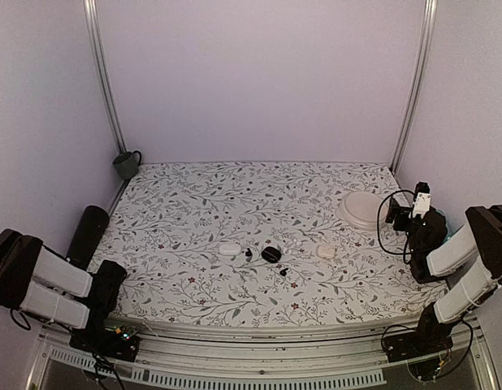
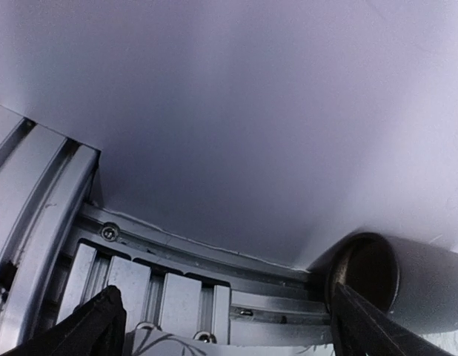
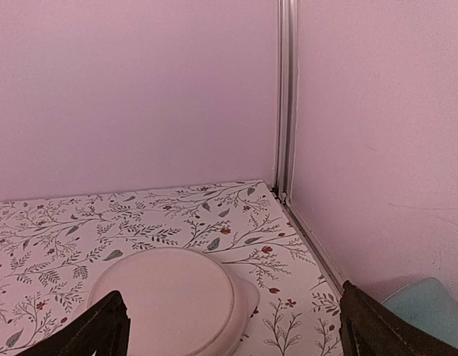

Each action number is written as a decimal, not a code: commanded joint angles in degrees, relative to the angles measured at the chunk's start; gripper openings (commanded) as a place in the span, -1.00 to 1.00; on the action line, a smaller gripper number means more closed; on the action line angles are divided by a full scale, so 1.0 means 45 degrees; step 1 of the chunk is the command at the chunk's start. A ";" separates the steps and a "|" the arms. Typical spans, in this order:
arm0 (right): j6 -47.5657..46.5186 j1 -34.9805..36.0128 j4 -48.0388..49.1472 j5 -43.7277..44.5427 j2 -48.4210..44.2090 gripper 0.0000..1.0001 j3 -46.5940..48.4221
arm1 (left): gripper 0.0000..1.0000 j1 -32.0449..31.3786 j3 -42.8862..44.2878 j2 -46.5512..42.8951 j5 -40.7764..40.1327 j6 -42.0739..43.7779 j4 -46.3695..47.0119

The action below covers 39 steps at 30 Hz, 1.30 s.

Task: Insert the wireless bluetooth earbuds into the charging case
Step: Pick up the charging case from the center of the board.

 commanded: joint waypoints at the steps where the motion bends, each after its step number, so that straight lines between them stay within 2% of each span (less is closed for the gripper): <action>1: 0.0079 -0.0073 0.0124 -0.0250 0.0064 0.98 0.0051 | 0.92 -0.0523 -0.0618 0.1685 0.0039 -0.7204 0.0265; 3: 0.0061 -0.0083 0.0123 -0.0253 0.0078 0.98 0.0051 | 0.92 -0.0678 -0.0597 0.2112 -0.0246 -0.7457 0.0488; 23: 0.0064 -0.0078 0.0131 -0.0253 0.0068 0.98 0.0051 | 0.92 -0.0622 -0.0613 0.1859 0.0012 -0.7341 0.0349; 26: 0.0060 -0.0073 0.0133 -0.0253 0.0071 0.98 0.0051 | 0.92 -0.0444 -0.0257 0.1475 0.0459 -0.6920 -0.0382; 30: 0.0064 -0.0067 0.0121 -0.0264 0.0066 0.98 0.0051 | 0.92 -0.0513 -0.0132 0.1877 0.0200 -0.7435 -0.0569; 32: 0.0060 -0.0078 0.0104 -0.0254 0.0068 0.98 0.0051 | 0.92 -0.0190 0.0159 0.1598 0.0715 -0.6868 -0.0766; 35: 0.0077 -0.0079 0.0057 -0.0270 0.0066 0.98 0.0089 | 0.92 -0.0312 0.2230 0.1129 -0.0218 -0.5607 -0.4060; 38: 0.0060 -0.0074 0.0260 -0.0117 0.0000 0.98 -0.0007 | 0.92 -0.1881 0.4306 0.1259 -0.3264 -0.7283 -0.9325; 39: 0.0006 0.0055 -0.0282 0.0087 -0.0259 0.98 0.0083 | 0.92 -0.2493 0.5154 0.1310 -0.4060 -0.7280 -1.0571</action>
